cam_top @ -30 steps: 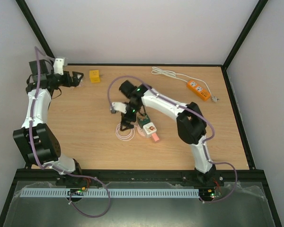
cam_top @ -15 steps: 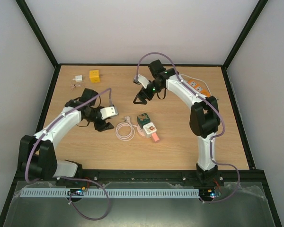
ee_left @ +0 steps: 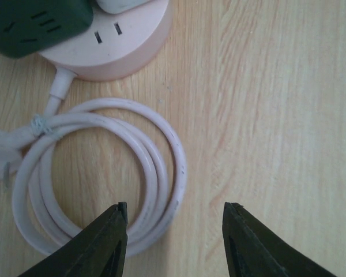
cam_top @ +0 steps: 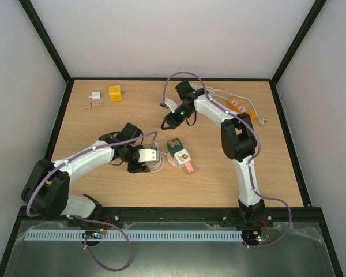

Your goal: Pull the plug off the socket

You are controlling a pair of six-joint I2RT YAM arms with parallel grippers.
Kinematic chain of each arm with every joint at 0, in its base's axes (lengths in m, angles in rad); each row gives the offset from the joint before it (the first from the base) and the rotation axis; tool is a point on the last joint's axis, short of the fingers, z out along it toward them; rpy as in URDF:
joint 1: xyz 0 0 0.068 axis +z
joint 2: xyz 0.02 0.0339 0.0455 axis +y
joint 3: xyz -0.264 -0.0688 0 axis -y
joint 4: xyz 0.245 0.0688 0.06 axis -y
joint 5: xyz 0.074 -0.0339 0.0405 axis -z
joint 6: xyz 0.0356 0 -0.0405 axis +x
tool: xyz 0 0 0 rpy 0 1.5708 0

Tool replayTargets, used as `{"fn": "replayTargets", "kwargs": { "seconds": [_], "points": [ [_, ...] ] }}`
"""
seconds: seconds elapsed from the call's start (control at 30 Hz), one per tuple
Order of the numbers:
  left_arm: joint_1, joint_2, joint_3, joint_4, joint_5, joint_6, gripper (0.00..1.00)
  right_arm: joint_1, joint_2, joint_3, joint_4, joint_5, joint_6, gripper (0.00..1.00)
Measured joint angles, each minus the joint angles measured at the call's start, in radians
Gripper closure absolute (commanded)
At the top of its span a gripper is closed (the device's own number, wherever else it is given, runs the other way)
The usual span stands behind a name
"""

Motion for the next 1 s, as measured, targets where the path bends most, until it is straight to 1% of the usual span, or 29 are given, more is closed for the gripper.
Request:
{"fn": "replayTargets", "kwargs": {
  "seconds": [0.13, 0.23, 0.33, 0.4, 0.47, 0.53, 0.67, 0.8, 1.0],
  "points": [
    [-0.061, 0.033, -0.02, 0.084, -0.068, -0.039, 0.57, 0.0, 0.007, -0.002, -0.001, -0.008, 0.0, 0.55],
    [-0.085, 0.05, -0.037, 0.126, -0.113, -0.057, 0.58, 0.0, 0.007, -0.018, -0.004, -0.011, -0.016, 0.58],
    [-0.085, 0.054, -0.047, 0.156, -0.154, -0.066, 0.59, 0.0, 0.007, -0.051, -0.009, -0.011, -0.034, 0.62],
    [-0.085, 0.06, -0.056, 0.18, -0.187, -0.067, 0.61, 0.0, 0.007, -0.071, -0.023, -0.01, -0.05, 0.64],
    [-0.085, 0.068, -0.068, 0.197, -0.222, -0.067, 0.64, 0.0, 0.007, -0.083, -0.037, -0.009, -0.066, 0.65],
    [-0.084, 0.076, -0.085, 0.211, -0.259, -0.064, 0.65, -0.002, 0.007, -0.093, -0.051, -0.007, -0.083, 0.66],
    [-0.059, 0.083, -0.099, 0.216, -0.299, -0.056, 0.65, -0.009, 0.006, -0.122, -0.07, -0.003, -0.117, 0.66],
    [-0.005, 0.096, -0.091, 0.231, -0.307, -0.047, 0.65, -0.029, -0.006, -0.164, -0.093, -0.001, -0.147, 0.66],
    [0.063, 0.183, -0.007, 0.247, -0.312, -0.039, 0.65, -0.061, -0.053, -0.243, -0.108, 0.004, -0.18, 0.66]
  ]
}}
